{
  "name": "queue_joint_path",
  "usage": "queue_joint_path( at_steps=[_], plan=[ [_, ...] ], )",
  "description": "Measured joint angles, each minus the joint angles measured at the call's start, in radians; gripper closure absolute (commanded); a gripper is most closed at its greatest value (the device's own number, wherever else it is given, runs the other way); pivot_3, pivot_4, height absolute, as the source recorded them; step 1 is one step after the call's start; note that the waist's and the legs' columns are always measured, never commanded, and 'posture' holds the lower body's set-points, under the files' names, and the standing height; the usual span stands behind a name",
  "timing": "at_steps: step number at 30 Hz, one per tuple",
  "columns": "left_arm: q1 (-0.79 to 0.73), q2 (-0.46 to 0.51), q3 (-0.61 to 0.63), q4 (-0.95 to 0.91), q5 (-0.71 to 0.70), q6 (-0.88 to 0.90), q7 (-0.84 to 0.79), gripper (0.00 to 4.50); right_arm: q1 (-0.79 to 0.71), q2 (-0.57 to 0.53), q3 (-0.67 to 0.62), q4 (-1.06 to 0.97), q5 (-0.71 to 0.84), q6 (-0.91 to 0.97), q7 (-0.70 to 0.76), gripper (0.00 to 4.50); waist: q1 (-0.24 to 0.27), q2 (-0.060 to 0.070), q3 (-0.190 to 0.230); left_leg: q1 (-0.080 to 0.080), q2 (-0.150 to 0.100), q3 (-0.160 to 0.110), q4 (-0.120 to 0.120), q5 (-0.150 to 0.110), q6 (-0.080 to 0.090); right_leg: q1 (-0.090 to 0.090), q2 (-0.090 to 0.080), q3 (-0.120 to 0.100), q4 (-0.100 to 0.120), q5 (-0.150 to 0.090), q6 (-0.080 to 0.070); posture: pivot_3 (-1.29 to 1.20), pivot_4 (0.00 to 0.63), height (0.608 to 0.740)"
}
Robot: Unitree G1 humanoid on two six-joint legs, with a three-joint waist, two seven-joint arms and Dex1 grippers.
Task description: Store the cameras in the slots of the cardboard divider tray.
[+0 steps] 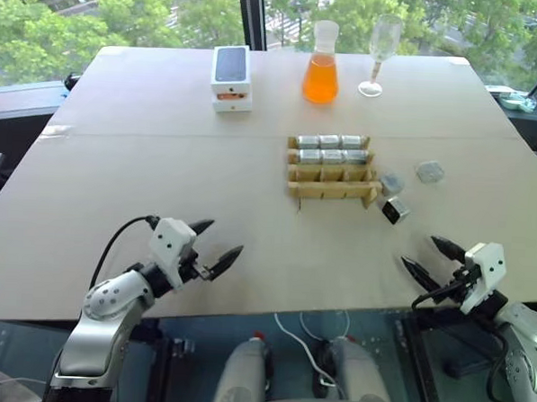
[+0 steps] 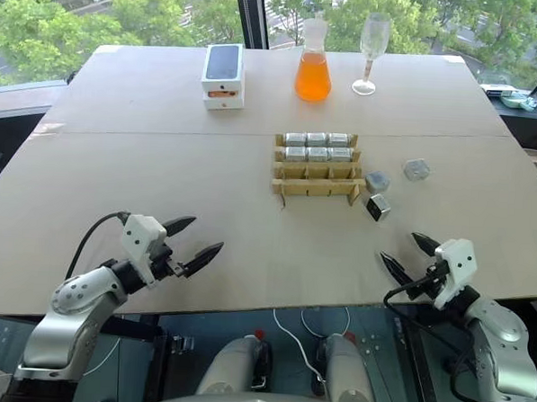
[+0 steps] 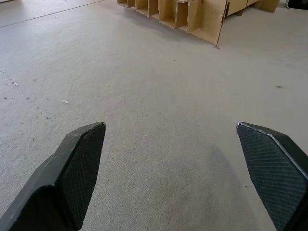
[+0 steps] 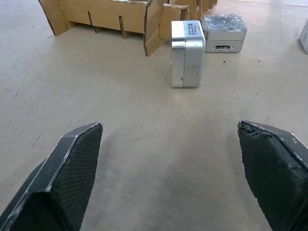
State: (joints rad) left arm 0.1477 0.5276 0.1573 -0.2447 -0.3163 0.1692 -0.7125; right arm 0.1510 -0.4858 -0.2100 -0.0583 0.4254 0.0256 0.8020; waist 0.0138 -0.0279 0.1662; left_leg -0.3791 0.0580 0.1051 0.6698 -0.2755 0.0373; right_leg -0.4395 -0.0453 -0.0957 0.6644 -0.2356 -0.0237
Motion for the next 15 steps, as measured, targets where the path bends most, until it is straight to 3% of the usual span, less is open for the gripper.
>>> queue_joint_path(
  at_steps=[15],
  plan=[
    [-0.006,0.0,0.0,0.0,-0.002,0.0,-0.003,0.0,-0.005,0.0,0.0,0.016,-0.007,-0.005,0.0,0.05,0.0,0.0,0.0,0.0,0.0,0.0,0.0,0.0,0.0,0.0,0.0,0.0,0.0,0.0,0.0,0.0,0.15,0.74]
  ],
)
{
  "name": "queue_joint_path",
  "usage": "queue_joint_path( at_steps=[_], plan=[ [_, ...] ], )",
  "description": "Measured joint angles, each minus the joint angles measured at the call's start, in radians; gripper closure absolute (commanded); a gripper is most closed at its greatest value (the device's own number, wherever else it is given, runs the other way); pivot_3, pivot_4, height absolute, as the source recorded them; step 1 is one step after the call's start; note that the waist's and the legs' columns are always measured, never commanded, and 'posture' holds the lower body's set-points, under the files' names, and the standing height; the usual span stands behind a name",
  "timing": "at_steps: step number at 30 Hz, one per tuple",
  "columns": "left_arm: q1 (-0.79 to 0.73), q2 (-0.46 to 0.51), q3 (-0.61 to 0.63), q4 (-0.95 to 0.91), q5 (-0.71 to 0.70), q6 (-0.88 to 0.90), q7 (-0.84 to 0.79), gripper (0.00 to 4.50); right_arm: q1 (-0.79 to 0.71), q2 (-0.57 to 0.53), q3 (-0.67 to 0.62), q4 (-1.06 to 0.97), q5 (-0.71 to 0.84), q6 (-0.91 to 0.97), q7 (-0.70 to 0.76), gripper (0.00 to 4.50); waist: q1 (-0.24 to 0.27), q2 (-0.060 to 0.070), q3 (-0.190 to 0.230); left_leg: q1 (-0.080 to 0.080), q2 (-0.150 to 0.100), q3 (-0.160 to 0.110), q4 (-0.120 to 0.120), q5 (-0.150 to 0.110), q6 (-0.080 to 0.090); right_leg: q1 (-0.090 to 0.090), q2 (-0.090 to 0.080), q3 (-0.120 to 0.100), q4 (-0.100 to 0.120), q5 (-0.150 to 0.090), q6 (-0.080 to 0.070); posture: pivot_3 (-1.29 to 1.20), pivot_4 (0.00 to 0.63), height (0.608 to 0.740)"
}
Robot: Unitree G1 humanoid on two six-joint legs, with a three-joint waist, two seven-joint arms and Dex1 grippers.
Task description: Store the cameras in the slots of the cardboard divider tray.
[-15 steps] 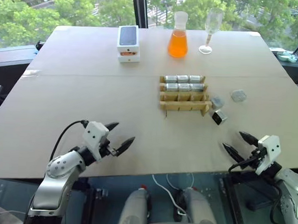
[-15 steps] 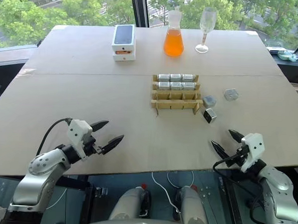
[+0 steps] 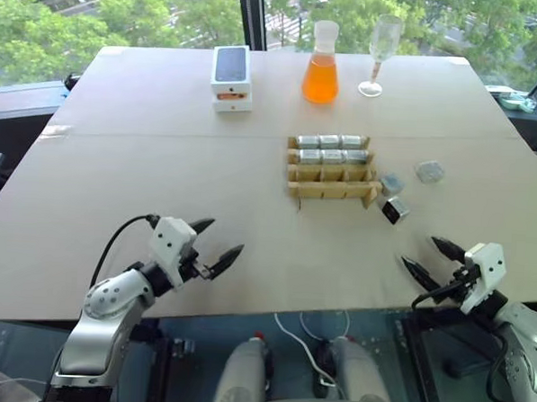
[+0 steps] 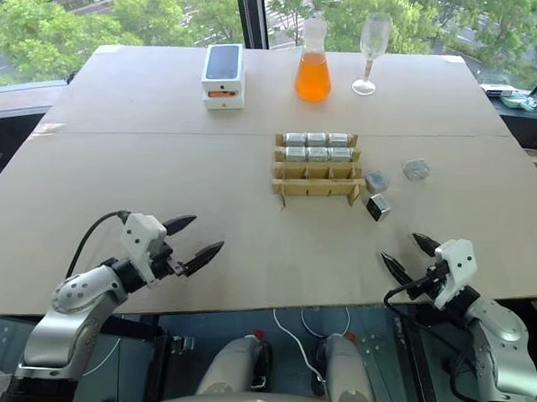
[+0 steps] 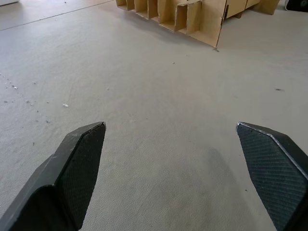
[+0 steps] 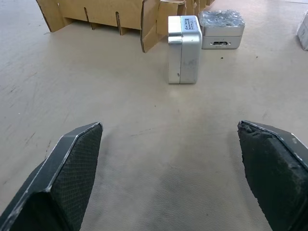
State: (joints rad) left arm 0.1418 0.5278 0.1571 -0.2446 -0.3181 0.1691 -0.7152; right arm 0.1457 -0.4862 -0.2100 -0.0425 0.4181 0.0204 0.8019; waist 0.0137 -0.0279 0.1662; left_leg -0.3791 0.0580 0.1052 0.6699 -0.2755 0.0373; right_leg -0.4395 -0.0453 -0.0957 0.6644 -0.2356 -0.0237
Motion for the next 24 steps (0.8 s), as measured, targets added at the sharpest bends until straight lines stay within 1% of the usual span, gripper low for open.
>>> queue_joint_path(
  at_steps=[8,12,16,17,22,24],
  plan=[
    [0.008,0.015,0.0,0.0,-0.021,0.003,-0.029,0.0,-0.019,0.0,0.002,0.0,-0.01,0.014,-0.01,0.05,0.0,0.0,0.0,0.0,0.0,0.0,0.0,0.0,0.0,0.0,0.0,0.0,0.0,0.0,0.0,0.0,0.15,0.74],
    [0.003,0.042,0.004,-0.025,-0.079,0.044,-0.076,0.0,-0.065,0.007,0.009,0.0,-0.027,0.046,-0.057,0.05,0.0,0.0,0.0,0.0,0.0,0.0,0.0,0.0,0.0,0.0,0.0,0.0,0.0,0.0,0.0,0.0,0.15,0.74],
    [-0.039,0.102,0.004,-0.109,-0.175,0.097,-0.152,0.0,-0.128,0.032,0.037,-0.015,-0.043,0.105,-0.122,0.05,0.0,0.001,0.0,0.0,0.0,0.0,0.0,0.0,0.0,0.0,0.0,0.0,0.0,0.0,0.0,0.0,0.15,0.74],
    [-0.054,0.135,0.002,-0.142,-0.197,0.112,-0.185,0.0,-0.149,0.039,0.048,-0.026,-0.047,0.131,-0.141,0.05,0.0,0.001,0.0,0.0,0.0,0.0,0.0,0.0,0.0,0.0,0.0,0.0,0.0,0.0,0.0,0.0,0.15,0.74],
    [-0.08,0.191,-0.002,-0.18,-0.243,0.158,-0.249,0.0,-0.18,0.046,0.056,-0.037,-0.054,0.185,-0.181,0.05,-0.001,0.001,0.0,-0.001,0.0,0.0,0.0,0.0,-0.001,0.0,0.0,0.0,0.0,0.0,0.0,0.0,0.15,0.74],
    [-0.108,0.235,-0.008,-0.185,-0.247,0.173,-0.279,0.0,-0.206,0.055,0.07,-0.037,-0.059,0.199,-0.197,0.05,-0.001,0.001,0.0,-0.001,0.0,0.0,0.0,0.0,-0.001,0.0,0.0,0.0,0.0,0.0,0.0,0.0,0.15,0.74]
  ],
)
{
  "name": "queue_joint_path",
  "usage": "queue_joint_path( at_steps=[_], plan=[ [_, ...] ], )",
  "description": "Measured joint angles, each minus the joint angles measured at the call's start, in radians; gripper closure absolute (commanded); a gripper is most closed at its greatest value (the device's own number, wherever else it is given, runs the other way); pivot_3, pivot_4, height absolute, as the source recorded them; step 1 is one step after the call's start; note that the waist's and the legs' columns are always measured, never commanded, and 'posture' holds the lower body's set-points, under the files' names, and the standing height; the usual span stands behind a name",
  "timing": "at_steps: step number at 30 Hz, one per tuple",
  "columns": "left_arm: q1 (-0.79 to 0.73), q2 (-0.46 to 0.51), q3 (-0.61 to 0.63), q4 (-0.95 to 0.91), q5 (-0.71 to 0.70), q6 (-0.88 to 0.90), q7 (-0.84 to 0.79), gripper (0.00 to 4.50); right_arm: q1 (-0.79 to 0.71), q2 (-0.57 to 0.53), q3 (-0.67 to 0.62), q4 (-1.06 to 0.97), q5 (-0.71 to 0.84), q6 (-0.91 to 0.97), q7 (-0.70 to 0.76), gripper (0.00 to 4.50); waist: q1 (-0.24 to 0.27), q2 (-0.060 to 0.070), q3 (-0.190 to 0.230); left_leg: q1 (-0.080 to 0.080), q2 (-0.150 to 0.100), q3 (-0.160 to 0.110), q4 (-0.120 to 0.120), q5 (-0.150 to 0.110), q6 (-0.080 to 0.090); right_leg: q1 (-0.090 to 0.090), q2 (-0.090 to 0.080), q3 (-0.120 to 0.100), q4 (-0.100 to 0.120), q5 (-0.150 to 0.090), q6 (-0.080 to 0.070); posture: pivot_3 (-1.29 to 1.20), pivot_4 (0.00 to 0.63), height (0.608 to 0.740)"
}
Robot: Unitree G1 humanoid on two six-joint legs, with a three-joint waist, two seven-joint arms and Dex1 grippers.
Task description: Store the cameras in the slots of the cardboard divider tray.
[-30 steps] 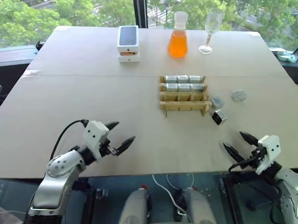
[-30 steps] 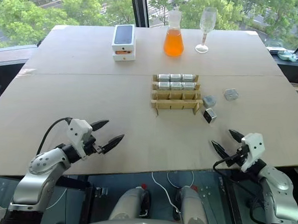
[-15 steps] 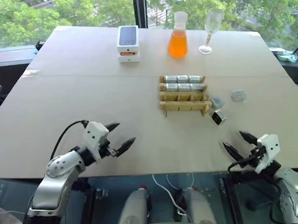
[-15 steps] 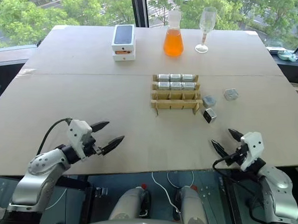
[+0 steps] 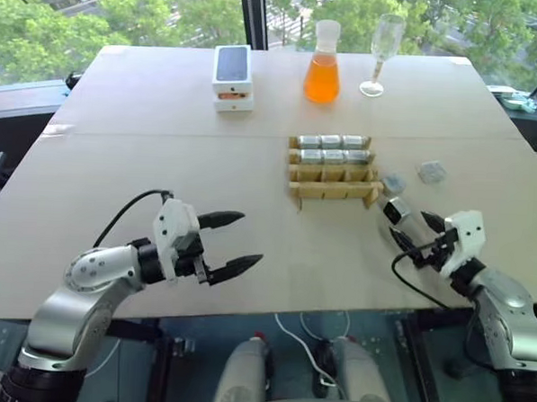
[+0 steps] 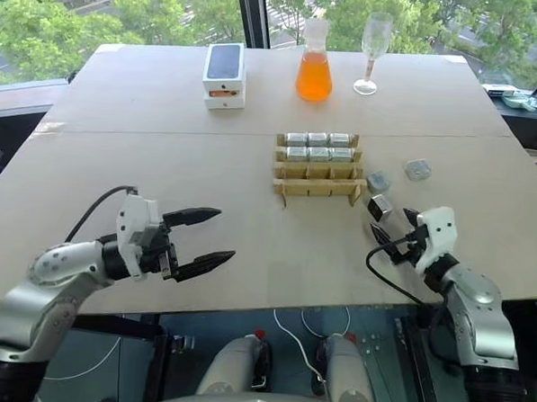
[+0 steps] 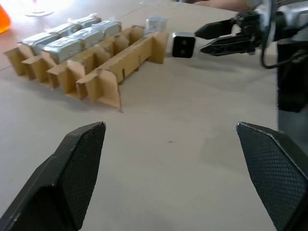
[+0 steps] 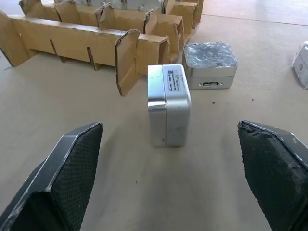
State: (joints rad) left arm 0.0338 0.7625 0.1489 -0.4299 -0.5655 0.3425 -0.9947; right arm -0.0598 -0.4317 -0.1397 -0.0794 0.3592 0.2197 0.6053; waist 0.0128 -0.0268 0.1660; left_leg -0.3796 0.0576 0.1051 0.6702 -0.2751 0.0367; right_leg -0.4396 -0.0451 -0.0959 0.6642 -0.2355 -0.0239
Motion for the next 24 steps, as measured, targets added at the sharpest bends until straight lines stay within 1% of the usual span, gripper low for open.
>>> queue_joint_path(
  at_steps=[2,9,10,12,15,16,17,18,24],
  plan=[
    [-0.057,0.033,-0.001,-0.025,-0.015,0.017,-0.029,0.0,-0.031,0.008,0.02,0.002,-0.015,0.011,-0.013,0.05,0.0,0.0,0.0,0.0,0.0,0.0,0.0,0.0,0.0,0.0,0.0,0.0,0.0,0.0,0.0,0.0,0.15,0.74],
    [-0.092,0.059,-0.003,-0.058,-0.038,0.061,-0.056,0.0,-0.065,0.031,0.04,0.018,-0.039,0.012,-0.029,0.05,-0.001,0.001,0.0,-0.001,0.0,0.0,0.0,0.002,-0.003,0.0,0.0,0.001,-0.001,0.0,0.0,0.0,0.15,0.74],
    [-0.091,0.065,-0.004,-0.062,-0.039,0.068,-0.059,0.0,-0.065,0.036,0.045,0.022,-0.042,0.012,-0.033,0.56,-0.001,0.001,0.0,-0.001,0.0,0.0,0.0,0.002,-0.003,0.0,0.0,0.001,-0.001,0.0,0.0,0.0,0.15,0.74],
    [-0.089,0.067,-0.004,-0.067,-0.049,0.076,-0.062,0.0,-0.065,0.038,0.045,0.024,-0.045,0.012,-0.037,1.36,-0.001,0.001,0.0,-0.001,0.0,0.0,0.0,0.002,-0.003,0.0,0.0,0.001,-0.001,0.0,0.0,0.0,0.15,0.74],
    [-0.081,0.07,-0.003,-0.07,-0.054,0.084,-0.067,0.0,-0.065,0.037,0.045,0.025,-0.049,0.011,-0.037,2.68,-0.001,0.001,0.0,0.0,0.0,0.0,0.0,0.002,-0.003,0.0,0.0,0.001,-0.001,0.0,0.0,0.0,0.15,0.74],
    [-0.076,0.07,-0.003,-0.07,-0.054,0.084,-0.068,0.0,-0.065,0.037,0.045,0.026,-0.05,0.01,-0.037,3.26,-0.001,0.001,0.0,0.0,0.0,0.0,0.0,0.002,-0.003,0.0,0.0,0.001,-0.001,0.0,0.0,0.0,0.15,0.74],
    [-0.072,0.07,-0.003,-0.07,-0.054,0.085,-0.07,0.0,-0.065,0.035,0.045,0.028,-0.053,0.008,-0.037,3.68,-0.002,0.001,0.0,0.0,0.0,0.0,0.0,0.002,-0.003,0.0,0.0,0.001,-0.001,0.0,0.0,0.0,0.15,0.74],
    [-0.068,0.07,-0.003,-0.07,-0.054,0.085,-0.07,0.0,-0.065,0.035,0.045,0.029,-0.055,0.006,-0.037,3.77,-0.002,0.001,0.0,0.0,0.0,0.0,0.0,0.002,-0.003,0.0,0.0,0.001,0.0,0.0,0.0,0.0,0.15,0.74],
    [-0.047,0.069,-0.001,-0.068,-0.045,0.074,-0.069,0.0,-0.086,0.034,0.045,0.043,-0.054,0.005,-0.013,3.77,-0.003,0.001,0.0,0.0,0.0,0.0,0.0,0.002,-0.003,0.0,0.0,0.001,0.0,0.0,0.0,0.0,0.15,0.74]
  ],
)
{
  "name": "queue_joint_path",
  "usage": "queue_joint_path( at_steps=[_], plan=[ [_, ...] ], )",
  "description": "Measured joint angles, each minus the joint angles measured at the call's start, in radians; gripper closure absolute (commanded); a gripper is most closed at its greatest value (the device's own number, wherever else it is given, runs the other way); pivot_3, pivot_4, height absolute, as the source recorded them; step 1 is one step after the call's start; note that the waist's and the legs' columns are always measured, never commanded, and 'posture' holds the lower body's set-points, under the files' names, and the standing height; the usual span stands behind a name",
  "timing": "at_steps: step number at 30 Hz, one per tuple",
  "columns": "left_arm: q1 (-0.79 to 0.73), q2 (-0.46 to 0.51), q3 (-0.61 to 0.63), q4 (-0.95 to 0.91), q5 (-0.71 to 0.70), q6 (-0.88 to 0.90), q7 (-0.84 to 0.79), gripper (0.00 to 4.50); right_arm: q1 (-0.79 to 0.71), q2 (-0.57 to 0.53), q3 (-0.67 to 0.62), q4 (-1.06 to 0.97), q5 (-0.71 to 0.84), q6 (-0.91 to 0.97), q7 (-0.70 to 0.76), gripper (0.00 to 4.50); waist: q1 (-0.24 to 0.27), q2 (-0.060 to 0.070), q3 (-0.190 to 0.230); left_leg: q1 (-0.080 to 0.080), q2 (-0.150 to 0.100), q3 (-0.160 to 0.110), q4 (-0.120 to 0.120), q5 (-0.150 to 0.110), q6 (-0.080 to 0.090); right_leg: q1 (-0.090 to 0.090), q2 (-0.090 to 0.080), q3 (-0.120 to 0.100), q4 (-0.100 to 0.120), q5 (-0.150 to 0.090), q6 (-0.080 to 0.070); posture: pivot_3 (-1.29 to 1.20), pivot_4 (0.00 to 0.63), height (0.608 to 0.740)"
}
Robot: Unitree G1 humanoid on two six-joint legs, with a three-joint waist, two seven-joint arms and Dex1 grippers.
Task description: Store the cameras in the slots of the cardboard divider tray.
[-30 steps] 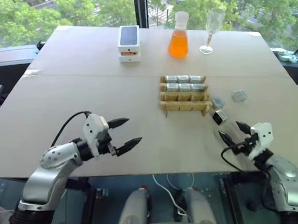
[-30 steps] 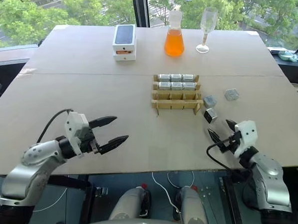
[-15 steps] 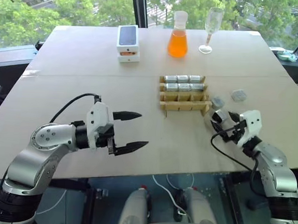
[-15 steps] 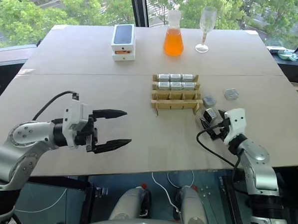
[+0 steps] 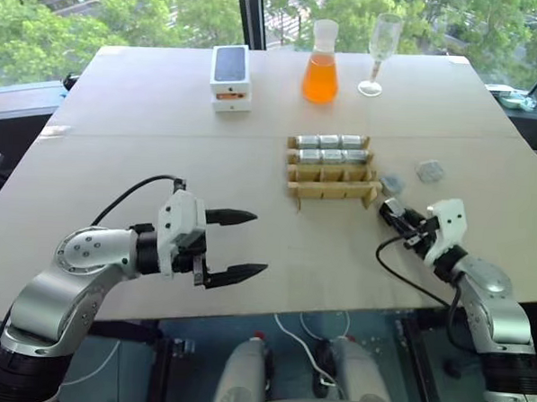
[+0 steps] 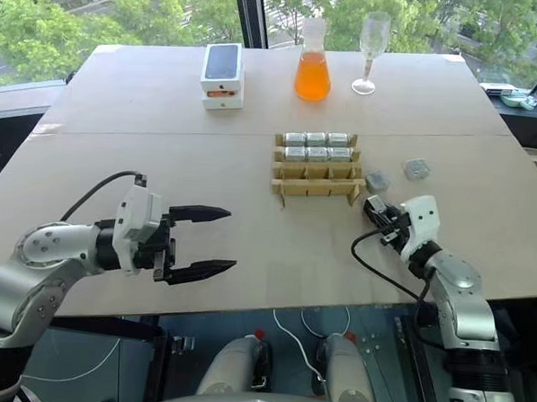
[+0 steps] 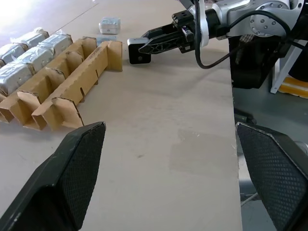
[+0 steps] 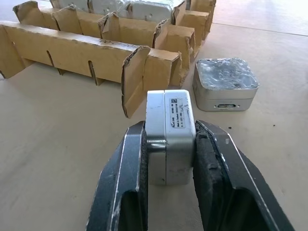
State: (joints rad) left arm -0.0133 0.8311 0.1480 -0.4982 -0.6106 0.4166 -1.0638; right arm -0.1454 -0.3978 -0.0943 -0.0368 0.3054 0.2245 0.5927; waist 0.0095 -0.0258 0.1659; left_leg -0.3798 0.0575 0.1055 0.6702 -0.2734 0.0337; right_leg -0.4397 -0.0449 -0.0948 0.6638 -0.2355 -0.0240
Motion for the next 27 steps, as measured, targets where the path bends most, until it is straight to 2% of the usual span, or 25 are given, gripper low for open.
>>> queue_joint_path(
  at_steps=[3,7,8,10,11,16,20,27],
  plan=[
    [0.006,-0.007,0.006,0.001,0.0,-0.008,0.007,0.0,-0.037,-0.01,0.003,0.014,0.016,-0.008,0.051,3.77,0.001,0.0,0.0,0.0,0.0,0.0,0.0,0.0,0.0,0.0,0.0,0.0,0.0,0.0,0.0,0.0,0.15,0.74],
    [0.021,-0.012,0.056,0.008,-0.012,-0.008,0.027,0.0,-0.237,-0.052,0.02,0.075,0.084,-0.012,0.232,3.77,-0.016,0.001,0.002,0.001,0.0,0.0,0.0,-0.002,0.003,0.0,0.001,0.0,0.001,0.0,0.0,0.0,0.15,0.74],
    [0.03,-0.013,0.077,0.008,-0.019,-0.007,0.037,0.0,-0.357,-0.058,0.049,0.153,0.08,-0.045,0.31,3.77,-0.025,0.001,0.002,0.001,0.0,0.0,0.0,-0.002,0.003,0.0,0.001,0.0,0.001,0.0,0.0,0.0,0.15,0.74],
    [0.039,-0.018,0.09,0.005,-0.023,-0.006,0.049,0.0,-0.469,-0.053,0.081,0.25,0.062,-0.099,0.386,3.77,-0.024,0.001,0.002,0.001,0.001,-0.001,0.0,-0.002,0.003,0.0,0.002,0.0,0.001,0.002,-0.003,0.0,0.15,0.74],
    [0.06,-0.027,0.103,0.002,-0.029,-0.004,0.063,0.0,-0.553,-0.029,0.106,0.361,0.044,-0.146,0.444,3.77,-0.026,0.001,0.002,0.001,0.001,0.0,0.0,-0.001,0.003,0.0,0.003,0.0,0.0,0.002,-0.004,0.0,0.15,0.74],
    [0.13,-0.051,0.141,-0.038,-0.054,0.012,0.112,0.0,-0.79,0.073,0.185,0.792,-0.031,-0.329,0.639,3.77,-0.02,0.002,0.002,-0.003,0.002,0.0,0.0,0.001,-0.001,-0.003,0.001,-0.001,0.0,0.003,-0.005,0.0,0.15,0.74],
    [0.17,-0.057,0.168,-0.08,-0.061,0.015,0.143,0.0,-0.929,0.115,0.194,1.045,-0.077,-0.47,0.727,3.77,-0.021,0.002,0.003,-0.004,-0.002,0.001,0.0,0.001,-0.001,-0.003,-0.004,0.0,-0.001,0.003,-0.005,0.0,0.15,0.74],
    [0.22,-0.075,0.199,-0.121,-0.062,0.015,0.185,0.0,-1.045,0.166,0.195,1.236,-0.15,-0.588,0.805,3.77,-0.023,0.002,0.003,-0.004,-0.002,0.001,0.001,0.0,0.0,-0.002,-0.005,-0.001,0.0,0.003,-0.005,0.0,0.15,0.74]
  ],
)
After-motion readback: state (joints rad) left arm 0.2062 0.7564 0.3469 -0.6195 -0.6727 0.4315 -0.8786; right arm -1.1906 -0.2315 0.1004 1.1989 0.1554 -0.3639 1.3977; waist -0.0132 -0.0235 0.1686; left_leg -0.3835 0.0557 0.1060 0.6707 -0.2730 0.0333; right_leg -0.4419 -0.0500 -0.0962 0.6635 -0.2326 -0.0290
